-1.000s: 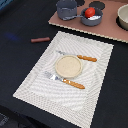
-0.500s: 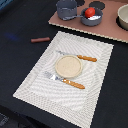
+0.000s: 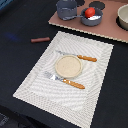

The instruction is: Place the fish, sausage, and tomato into the frying pan.

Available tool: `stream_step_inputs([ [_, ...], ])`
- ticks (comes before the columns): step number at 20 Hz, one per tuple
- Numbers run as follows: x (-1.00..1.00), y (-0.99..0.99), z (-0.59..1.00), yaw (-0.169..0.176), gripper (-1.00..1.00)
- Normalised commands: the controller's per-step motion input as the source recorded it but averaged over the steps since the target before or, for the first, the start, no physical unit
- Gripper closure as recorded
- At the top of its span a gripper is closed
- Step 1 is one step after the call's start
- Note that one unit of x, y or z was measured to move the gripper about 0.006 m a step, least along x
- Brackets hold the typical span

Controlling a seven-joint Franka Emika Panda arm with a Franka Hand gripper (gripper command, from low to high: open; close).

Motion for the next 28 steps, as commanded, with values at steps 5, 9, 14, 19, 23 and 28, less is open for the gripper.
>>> stream_step_inputs([
  [5,-0.67,-0.64,-0.27,0.0,-1.0],
  [9,-0.66,-0.64,-0.26,0.0,-1.0],
  [14,-0.64,-0.65,-0.28,0.0,-1.0],
  [19,-0.61,-0.66,-0.34,0.0,-1.0],
  [23,-0.59,-0.65,-0.38,0.0,-1.0],
  [28,-0.45,-0.6,-0.36,0.016,-1.0],
])
